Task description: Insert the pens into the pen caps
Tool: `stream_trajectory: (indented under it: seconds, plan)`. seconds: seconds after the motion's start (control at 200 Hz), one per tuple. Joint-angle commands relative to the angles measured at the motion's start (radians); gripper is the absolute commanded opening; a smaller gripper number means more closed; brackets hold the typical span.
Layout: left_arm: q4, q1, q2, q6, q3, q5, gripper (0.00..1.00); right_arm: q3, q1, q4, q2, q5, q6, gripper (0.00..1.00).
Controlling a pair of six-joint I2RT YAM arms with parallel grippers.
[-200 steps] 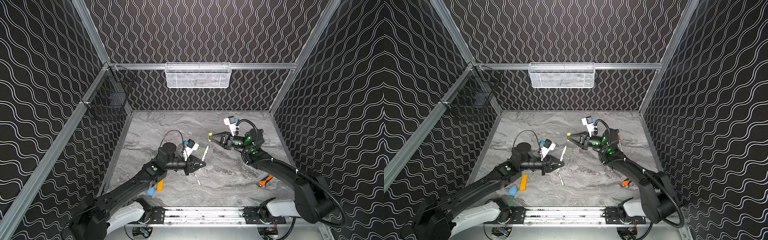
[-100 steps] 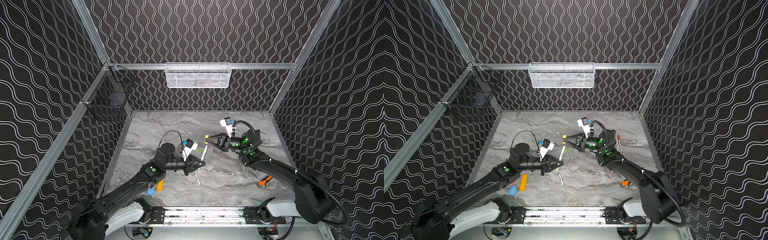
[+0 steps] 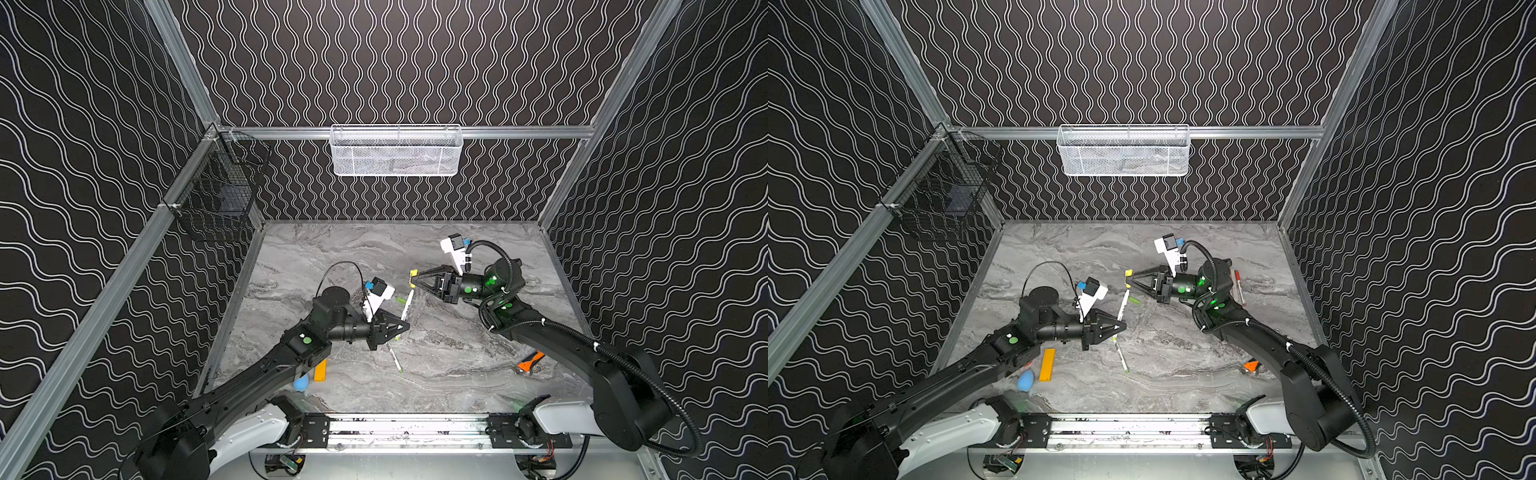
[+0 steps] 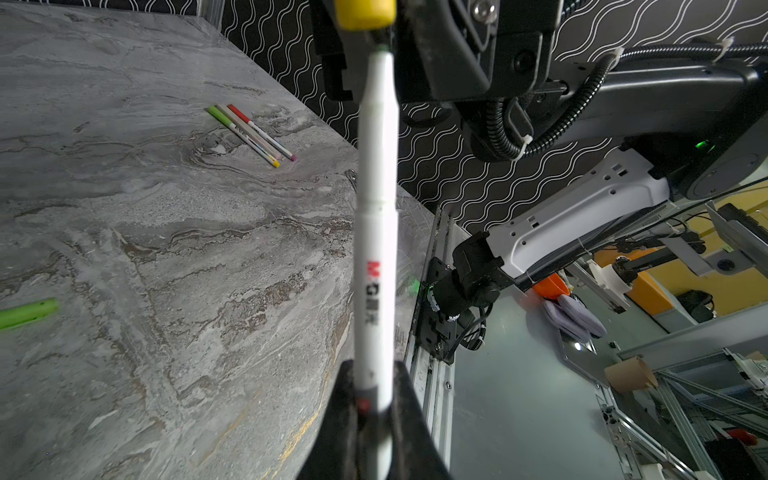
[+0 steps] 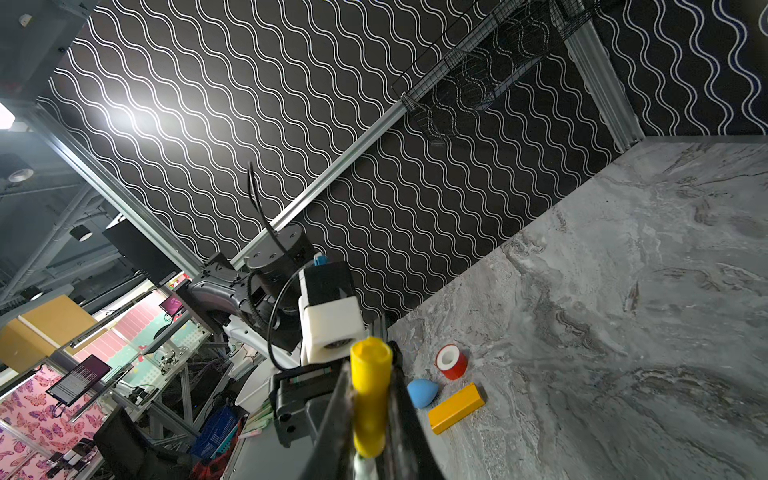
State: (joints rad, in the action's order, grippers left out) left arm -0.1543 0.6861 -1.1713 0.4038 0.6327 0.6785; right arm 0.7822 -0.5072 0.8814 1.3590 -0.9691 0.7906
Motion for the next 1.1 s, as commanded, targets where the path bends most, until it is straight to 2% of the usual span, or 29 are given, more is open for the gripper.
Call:
stream_trajectory:
  seconds: [0.0,0.3,0.711,1.096]
  plan:
    - [0.002,0.000,0.003,-0.029,0.005,-0.020,0.00,0.005,-0.001,0.010,-0.012,-0.006,-0.010,0.11]
    - [0.007,-0.001,0.010,-0.031,0.009,-0.027,0.00,0.011,-0.012,-0.012,-0.009,-0.016,-0.022,0.12]
    - [0.012,-0.006,0.033,-0.035,0.007,-0.036,0.00,0.048,-0.039,-0.158,-0.004,0.010,-0.131,0.12]
    - [0.016,-0.011,0.035,-0.035,0.004,-0.037,0.00,0.058,-0.039,-0.218,-0.030,0.031,-0.172,0.12]
